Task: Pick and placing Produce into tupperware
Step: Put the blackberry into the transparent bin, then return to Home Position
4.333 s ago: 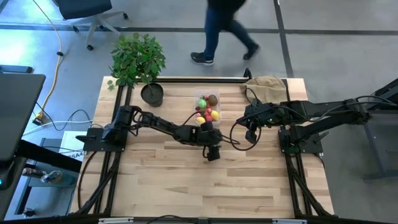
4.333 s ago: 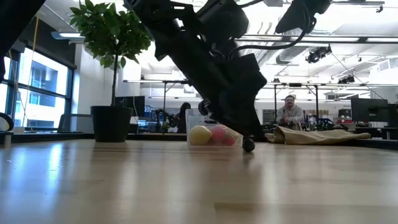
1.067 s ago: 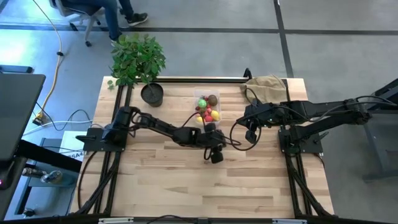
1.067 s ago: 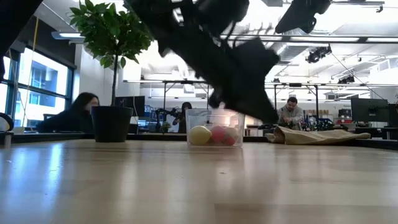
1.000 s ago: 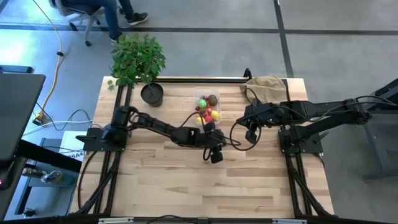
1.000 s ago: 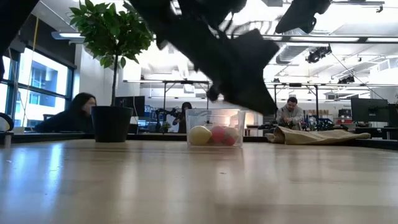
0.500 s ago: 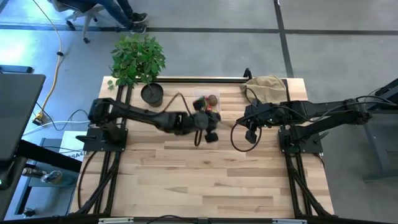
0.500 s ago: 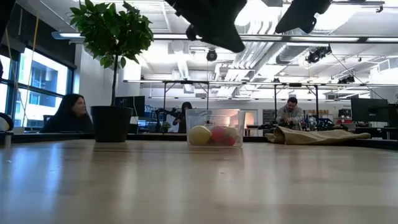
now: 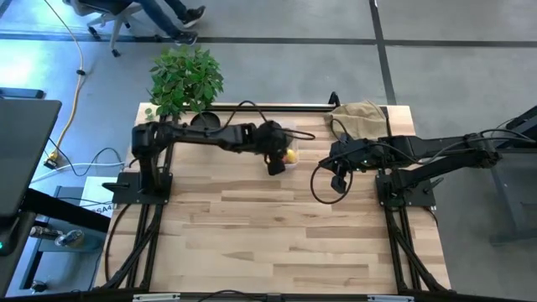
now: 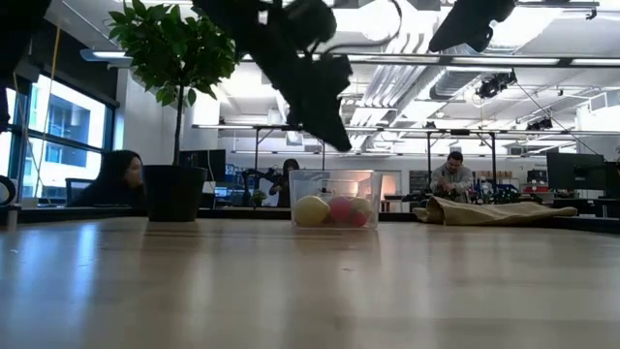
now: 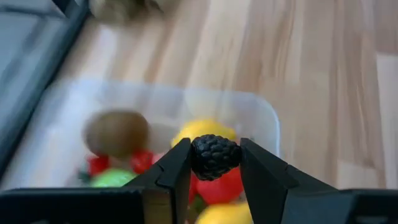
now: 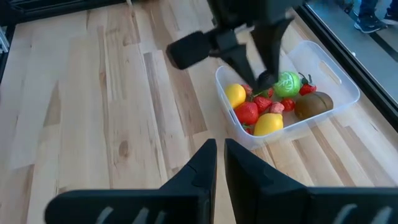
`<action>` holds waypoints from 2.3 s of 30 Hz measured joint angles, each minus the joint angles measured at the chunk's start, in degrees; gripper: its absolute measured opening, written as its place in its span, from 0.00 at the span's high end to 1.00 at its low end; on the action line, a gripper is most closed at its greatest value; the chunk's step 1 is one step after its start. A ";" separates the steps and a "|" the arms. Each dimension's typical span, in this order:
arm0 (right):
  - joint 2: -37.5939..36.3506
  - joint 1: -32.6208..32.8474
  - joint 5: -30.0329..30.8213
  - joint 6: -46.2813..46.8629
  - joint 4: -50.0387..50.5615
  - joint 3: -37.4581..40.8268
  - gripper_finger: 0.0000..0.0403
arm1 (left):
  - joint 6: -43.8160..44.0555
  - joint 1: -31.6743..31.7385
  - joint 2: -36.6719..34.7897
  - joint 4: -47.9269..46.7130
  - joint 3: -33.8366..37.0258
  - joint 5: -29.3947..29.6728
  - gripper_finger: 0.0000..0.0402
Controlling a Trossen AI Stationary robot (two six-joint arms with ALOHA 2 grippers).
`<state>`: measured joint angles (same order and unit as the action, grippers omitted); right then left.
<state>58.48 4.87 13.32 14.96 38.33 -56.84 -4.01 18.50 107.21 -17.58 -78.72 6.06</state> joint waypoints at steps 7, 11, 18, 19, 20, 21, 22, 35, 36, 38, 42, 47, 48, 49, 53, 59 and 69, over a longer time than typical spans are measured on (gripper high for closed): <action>0.00 0.00 -0.01 -0.02 0.02 0.02 0.94 | 1.43 1.17 3.80 -1.10 0.02 -4.21 0.72; 0.02 0.02 -0.02 -0.01 0.00 0.02 0.94 | 1.53 1.10 5.59 -1.14 0.02 -5.74 0.72; 0.01 0.00 -0.01 -0.01 0.01 0.02 0.94 | 1.74 1.10 6.33 -0.88 0.00 -6.50 0.72; 0.02 0.00 -0.02 -0.02 0.02 0.02 0.94 | 1.78 1.10 6.33 -0.87 0.00 -6.49 0.72; 0.02 0.02 0.00 -0.02 0.02 0.00 0.94 | 1.80 1.12 6.33 -0.99 0.00 -6.48 0.72; 0.00 0.00 -0.02 0.00 0.02 0.02 0.94 | 1.85 1.12 6.33 -1.03 0.00 -6.50 0.72; 0.02 0.00 0.00 -0.02 0.02 0.02 0.94 | 1.95 1.12 6.33 -1.01 0.00 -6.49 0.70; 0.00 0.01 -0.02 -0.02 0.02 0.00 0.94 | -0.23 0.98 6.32 -0.54 0.00 -5.18 0.58; 0.01 0.01 -0.01 -0.01 0.01 0.02 0.94 | -0.25 0.95 6.32 -0.11 0.00 -5.40 0.59; 0.02 0.01 -0.02 -0.02 0.02 0.01 0.94 | -0.26 0.90 6.31 0.75 0.00 -6.13 0.60; 0.00 0.02 -0.02 -0.02 0.02 0.02 0.94 | -0.57 0.48 5.01 1.91 -0.09 -6.64 0.62; 0.01 0.00 -0.02 -0.02 0.02 0.02 0.94 | -3.10 -0.82 1.48 -1.16 -2.49 -3.10 0.65; 0.02 0.00 -0.02 -0.02 0.00 0.00 0.94 | -3.52 -1.18 0.70 -2.04 -3.33 -1.98 0.65; 0.02 0.00 -0.02 -0.02 0.02 0.00 0.94 | -3.75 -1.57 -0.21 -3.69 -4.10 -1.56 0.66; 0.00 0.00 0.00 -0.02 0.01 0.01 0.94 | -4.57 -3.57 -3.11 -8.65 -6.97 -1.08 0.69; 0.01 0.00 -0.02 -0.02 0.01 0.02 0.94 | -4.63 -8.54 -8.14 -12.48 -7.37 1.27 0.79; 0.02 0.01 -0.02 -0.02 0.00 0.02 0.94 | -5.42 -15.16 -18.13 -3.92 0.17 4.97 0.99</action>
<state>58.50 4.87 13.30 14.94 38.33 -56.82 -9.43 3.33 89.08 -21.50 -78.55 11.03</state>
